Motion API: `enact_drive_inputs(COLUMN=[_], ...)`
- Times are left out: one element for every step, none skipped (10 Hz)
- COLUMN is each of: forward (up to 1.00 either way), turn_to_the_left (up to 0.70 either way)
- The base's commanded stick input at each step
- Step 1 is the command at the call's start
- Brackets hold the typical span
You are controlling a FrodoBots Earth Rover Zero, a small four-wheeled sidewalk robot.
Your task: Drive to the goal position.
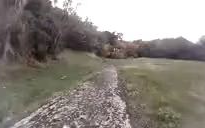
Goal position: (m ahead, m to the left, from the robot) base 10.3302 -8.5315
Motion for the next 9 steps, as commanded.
enact_drive_inputs(forward=[1.0,1.0,1.0,1.0,1.0,1.0,1.0,1.0,1.0], turn_to_the_left=[0.0,0.0,0.0,0.0,0.0,-0.06,-0.17,-0.37,-0.38])
